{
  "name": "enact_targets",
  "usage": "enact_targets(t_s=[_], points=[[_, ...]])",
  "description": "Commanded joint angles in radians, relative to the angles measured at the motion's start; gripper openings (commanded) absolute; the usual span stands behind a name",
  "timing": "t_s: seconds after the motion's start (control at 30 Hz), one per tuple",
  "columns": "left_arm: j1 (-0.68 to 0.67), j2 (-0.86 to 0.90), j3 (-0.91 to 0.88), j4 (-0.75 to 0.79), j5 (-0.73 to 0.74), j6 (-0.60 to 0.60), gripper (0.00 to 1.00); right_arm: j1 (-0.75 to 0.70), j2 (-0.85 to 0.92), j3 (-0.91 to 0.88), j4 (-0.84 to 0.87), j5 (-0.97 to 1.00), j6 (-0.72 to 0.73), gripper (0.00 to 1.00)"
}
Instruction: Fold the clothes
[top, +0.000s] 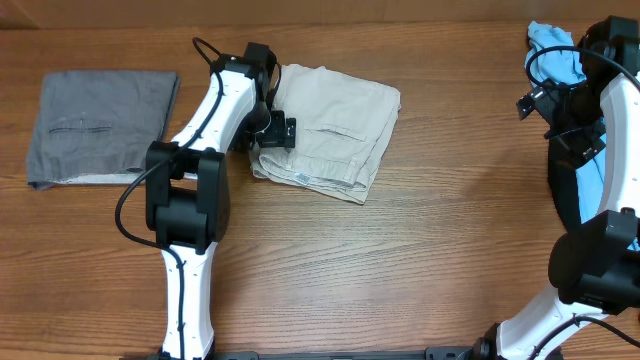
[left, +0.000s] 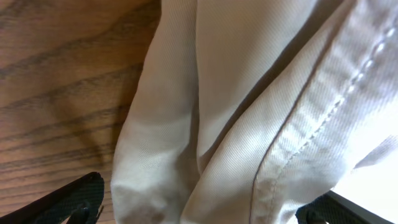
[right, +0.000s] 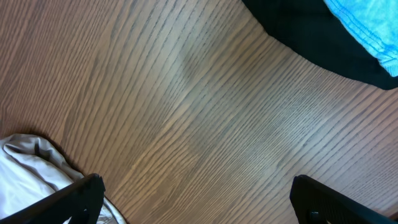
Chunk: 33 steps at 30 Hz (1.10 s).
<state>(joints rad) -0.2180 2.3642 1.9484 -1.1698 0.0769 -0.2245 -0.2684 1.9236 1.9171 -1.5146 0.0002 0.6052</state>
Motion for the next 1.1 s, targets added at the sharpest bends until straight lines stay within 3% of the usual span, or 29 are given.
enact_targets(t_s=[0.0, 0.17, 0.37, 0.8, 1.07], points=[[-0.018, 0.056, -0.078, 0.008, 0.055, 0.019, 0.98, -0.001, -0.014, 0.014, 0.002, 0.006, -0.004, 1.0], [-0.018, 0.056, -0.082, 0.01, 0.08, 0.017, 0.89, -0.001, -0.014, 0.014, 0.002, 0.006, -0.004, 1.0], [-0.018, 0.056, -0.082, 0.015, 0.081, 0.015, 0.7, -0.001, -0.014, 0.014, 0.002, 0.006, -0.004, 1.0], [-0.018, 0.056, -0.082, 0.015, 0.069, 0.018, 0.04, -0.001, -0.014, 0.014, 0.002, 0.006, -0.004, 1.0], [-0.018, 0.055, -0.014, -0.016, -0.034, 0.02, 0.04, -0.001, -0.014, 0.014, 0.002, 0.006, -0.004, 1.0]])
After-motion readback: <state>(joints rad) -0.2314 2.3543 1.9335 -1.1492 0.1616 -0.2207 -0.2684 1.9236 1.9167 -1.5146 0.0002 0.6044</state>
